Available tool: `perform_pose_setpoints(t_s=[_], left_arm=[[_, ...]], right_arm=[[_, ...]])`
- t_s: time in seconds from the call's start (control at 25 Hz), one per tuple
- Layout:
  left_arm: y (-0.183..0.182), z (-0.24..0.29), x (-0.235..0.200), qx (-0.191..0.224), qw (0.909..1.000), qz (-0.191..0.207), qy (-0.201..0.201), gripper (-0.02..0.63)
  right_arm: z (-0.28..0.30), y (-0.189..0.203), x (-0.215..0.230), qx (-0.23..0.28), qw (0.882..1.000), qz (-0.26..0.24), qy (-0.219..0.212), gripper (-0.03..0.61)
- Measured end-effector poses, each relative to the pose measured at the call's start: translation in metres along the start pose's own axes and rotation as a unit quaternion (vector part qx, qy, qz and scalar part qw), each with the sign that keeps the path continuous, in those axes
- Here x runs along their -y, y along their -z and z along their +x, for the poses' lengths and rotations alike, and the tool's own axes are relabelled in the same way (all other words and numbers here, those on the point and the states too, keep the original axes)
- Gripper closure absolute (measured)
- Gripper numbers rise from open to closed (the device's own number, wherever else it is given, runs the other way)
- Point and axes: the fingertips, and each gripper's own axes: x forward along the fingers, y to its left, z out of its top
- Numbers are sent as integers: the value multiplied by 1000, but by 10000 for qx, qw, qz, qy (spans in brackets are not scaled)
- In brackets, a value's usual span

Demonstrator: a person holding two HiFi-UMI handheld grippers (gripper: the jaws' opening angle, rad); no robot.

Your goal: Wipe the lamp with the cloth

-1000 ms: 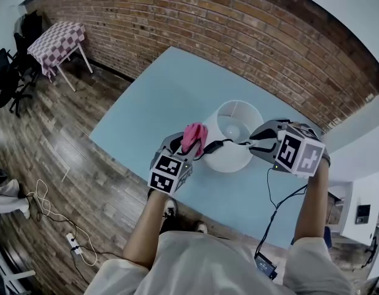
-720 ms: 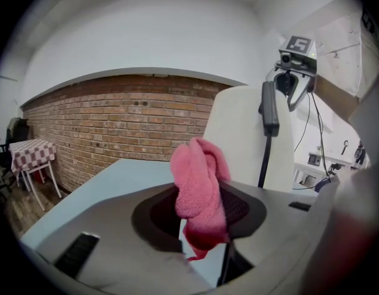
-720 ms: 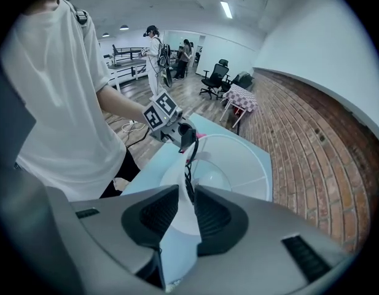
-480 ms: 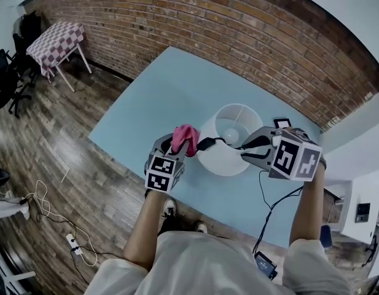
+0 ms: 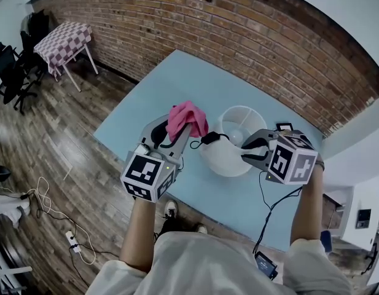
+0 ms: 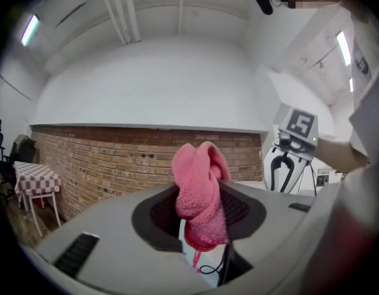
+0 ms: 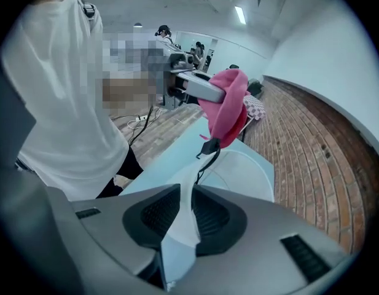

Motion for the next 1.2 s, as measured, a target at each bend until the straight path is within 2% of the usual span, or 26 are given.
perform_pose_setpoints(t_s=[0.08, 0.24, 0.36, 0.56, 0.72, 0.8, 0.92, 1.0, 1.2], left_arm=[[-12, -1, 11, 89, 9999, 13, 106, 456], [-19, 5, 26, 50, 9996, 122, 232, 456], [-12, 15, 41, -64, 9991, 232, 341, 454], [28, 42, 49, -525, 9972, 251, 466, 454], [45, 44, 48, -434, 9977, 18, 512, 446], [51, 42, 45, -402, 9979, -66, 501, 446], [77, 41, 40, -782, 9959, 34, 447, 450], [100, 39, 40, -1002, 9939, -54, 463, 449], [133, 37, 34, -1196, 9918, -264, 367, 447]], right_arm=[[-6, 2, 4, 43, 9998, -97, 145, 472], [-21, 17, 15, -76, 9992, 14, 388, 424], [-21, 28, 17, -125, 9994, 28, 337, 410], [-12, 28, 14, 55, 9998, 70, 152, 411], [-8, 28, 11, 337, 9988, 363, -23, 429], [-8, 28, 11, 364, 9986, 374, 10, 423], [-8, 27, 11, 363, 9987, 349, 42, 420], [-7, 26, 12, 420, 9985, 339, 102, 420], [-7, 23, 15, 540, 9977, 354, 219, 419]])
